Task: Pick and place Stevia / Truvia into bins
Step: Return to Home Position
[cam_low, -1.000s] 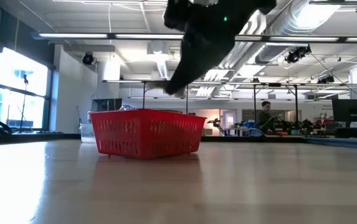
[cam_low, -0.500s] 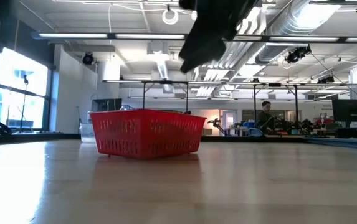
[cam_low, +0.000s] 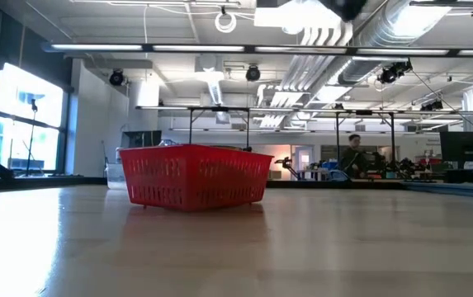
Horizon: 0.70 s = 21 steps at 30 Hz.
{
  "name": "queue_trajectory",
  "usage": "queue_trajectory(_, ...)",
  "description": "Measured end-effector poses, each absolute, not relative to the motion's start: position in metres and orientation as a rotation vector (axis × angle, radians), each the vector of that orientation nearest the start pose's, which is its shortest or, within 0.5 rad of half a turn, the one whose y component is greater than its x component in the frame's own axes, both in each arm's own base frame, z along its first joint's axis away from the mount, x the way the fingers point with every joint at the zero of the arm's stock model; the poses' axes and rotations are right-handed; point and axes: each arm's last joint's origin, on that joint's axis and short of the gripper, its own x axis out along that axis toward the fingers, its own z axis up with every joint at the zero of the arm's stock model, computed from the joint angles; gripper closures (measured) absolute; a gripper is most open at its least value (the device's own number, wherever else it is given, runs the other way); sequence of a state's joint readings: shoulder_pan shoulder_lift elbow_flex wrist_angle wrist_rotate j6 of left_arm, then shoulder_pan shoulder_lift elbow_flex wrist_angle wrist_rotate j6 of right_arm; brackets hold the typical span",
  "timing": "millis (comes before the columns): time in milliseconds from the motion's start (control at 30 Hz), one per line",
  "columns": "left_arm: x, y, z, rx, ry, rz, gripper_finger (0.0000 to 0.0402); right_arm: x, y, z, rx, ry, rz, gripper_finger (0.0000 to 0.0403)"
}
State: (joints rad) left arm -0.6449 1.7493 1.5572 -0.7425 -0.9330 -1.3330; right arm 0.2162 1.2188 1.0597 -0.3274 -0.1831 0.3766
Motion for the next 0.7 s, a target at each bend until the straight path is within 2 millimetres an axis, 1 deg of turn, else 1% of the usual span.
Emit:
queue_trajectory(67,0.328,-0.192,0.306,-0.589,0.357,0.494,0.0208,0.237,0.067,0.306,0.425,0.489,0.319,0.0127)
queue_trajectory(133,0.349,-0.180,0.306,-0.554,0.309,0.312,0.0208,0.219,0.070,0.294,0.493,0.363,0.400,0.0127)
queue_trajectory(200,0.364,-0.165,0.305,-0.494,0.268,0.154,0.0208,0.204,0.068,0.290,0.530,0.251,0.455,0.0127)
queue_trajectory(267,0.369,-0.143,0.311,-0.448,0.244,0.023,0.0208,0.193,0.060,0.290,0.536,0.203,0.426,0.0128)
queue_trajectory(333,0.371,-0.117,0.329,-0.411,0.158,-0.082,0.0208,0.184,0.050,0.294,0.502,0.154,0.385,0.0127)
queue_trajectory(367,0.366,-0.105,0.338,-0.386,0.124,-0.114,0.0208,0.178,0.045,0.298,0.476,0.126,0.370,0.0127)
queue_trajectory(433,0.350,-0.081,0.352,-0.359,0.073,-0.116,0.0208,0.167,0.038,0.307,0.422,0.062,0.337,0.0128)
queue_trajectory(500,0.329,-0.063,0.356,-0.340,0.035,-0.095,0.0208,0.157,0.033,0.309,0.393,0.049,0.279,0.0127)
queue_trajectory(533,0.315,-0.057,0.355,-0.322,0.029,-0.085,0.0208,0.153,0.032,0.309,0.388,0.051,0.246,0.0128)
queue_trajectory(600,0.282,-0.049,0.355,-0.287,-0.045,-0.087,0.0208,0.146,0.029,0.308,0.390,0.069,0.192,0.0127)
queue_trajectory(700,0.221,-0.041,0.351,-0.279,-0.192,-0.083,0.0208,0.142,0.026,0.303,0.420,0.107,0.127,0.0128)
